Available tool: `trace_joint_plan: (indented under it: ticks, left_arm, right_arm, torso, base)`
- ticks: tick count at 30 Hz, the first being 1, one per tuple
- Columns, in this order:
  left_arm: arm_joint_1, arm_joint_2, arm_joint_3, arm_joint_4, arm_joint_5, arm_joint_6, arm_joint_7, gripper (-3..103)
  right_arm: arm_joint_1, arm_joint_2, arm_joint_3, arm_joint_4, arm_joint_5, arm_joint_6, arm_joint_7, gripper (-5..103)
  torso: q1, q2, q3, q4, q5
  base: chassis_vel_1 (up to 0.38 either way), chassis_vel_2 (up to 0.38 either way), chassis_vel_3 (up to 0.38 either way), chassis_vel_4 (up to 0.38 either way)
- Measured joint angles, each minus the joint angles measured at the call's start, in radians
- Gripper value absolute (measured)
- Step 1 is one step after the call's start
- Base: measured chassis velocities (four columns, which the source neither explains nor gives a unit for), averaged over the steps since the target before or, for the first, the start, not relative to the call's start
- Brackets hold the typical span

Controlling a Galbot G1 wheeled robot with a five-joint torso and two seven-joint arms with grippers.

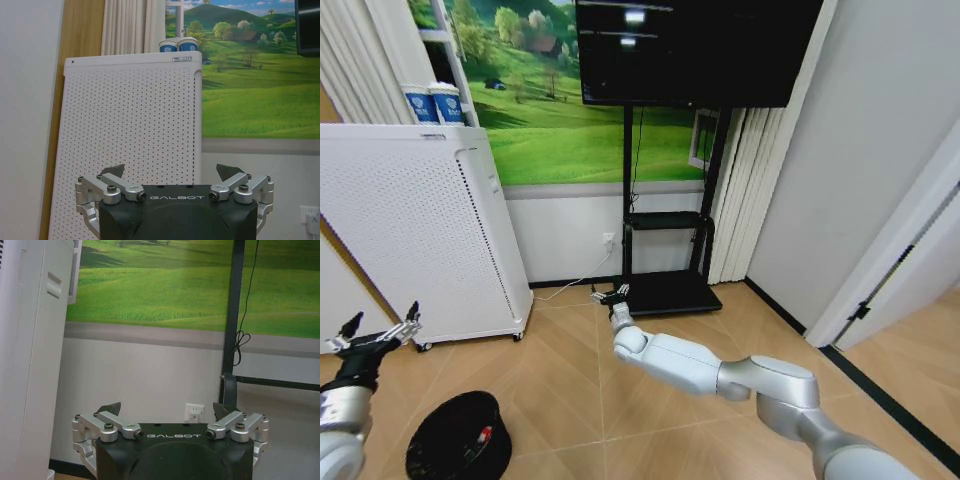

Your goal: Pick up the trash bin and place the garbage on the floor into it.

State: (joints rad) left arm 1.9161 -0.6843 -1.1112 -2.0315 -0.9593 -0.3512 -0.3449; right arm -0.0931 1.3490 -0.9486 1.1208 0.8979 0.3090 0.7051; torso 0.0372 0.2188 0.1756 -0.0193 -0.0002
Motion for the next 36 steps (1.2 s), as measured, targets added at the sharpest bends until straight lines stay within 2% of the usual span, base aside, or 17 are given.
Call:
trace_joint_plan:
  ticks: [13,27,31,36]
  left_arm:
    - [-0.005,-0.013,0.036,-0.021,-0.01,-0.003,0.011,100]
    - [-0.054,-0.019,0.1,-0.03,-0.022,0.005,-0.009,100]
    - [-0.041,-0.032,0.102,-0.008,-0.012,0.03,0.009,100]
    - [-0.023,-0.047,0.094,-0.017,-0.052,0.06,0.022,100]
  right_arm:
    - [-0.004,-0.014,-0.005,0.008,-0.01,0.011,0.011,100]
    - [-0.029,-0.022,-0.004,0.001,-0.03,0.02,0.002,100]
    - [-0.041,-0.023,-0.005,-0.002,-0.041,0.023,-0.005,100]
    - [-0.059,-0.025,-0.001,-0.007,-0.058,0.034,-0.021,100]
  torso:
    - [0.0,0.0,0.0,-0.0001,0.0002]
    - [0.0,0.0,0.0,-0.0004,0.0002]
    - [0.0,0.0,0.0,-0.0001,0.0001]
    - [0.0,0.0,0.0,0.0,0.0001]
  base:
    - [0.0,0.0,0.0,0.0]
    - [0.0,0.0,0.0,0.0]
    - [0.0,0.0,0.0,0.0]
    - [0.0,0.0,0.0,0.0]
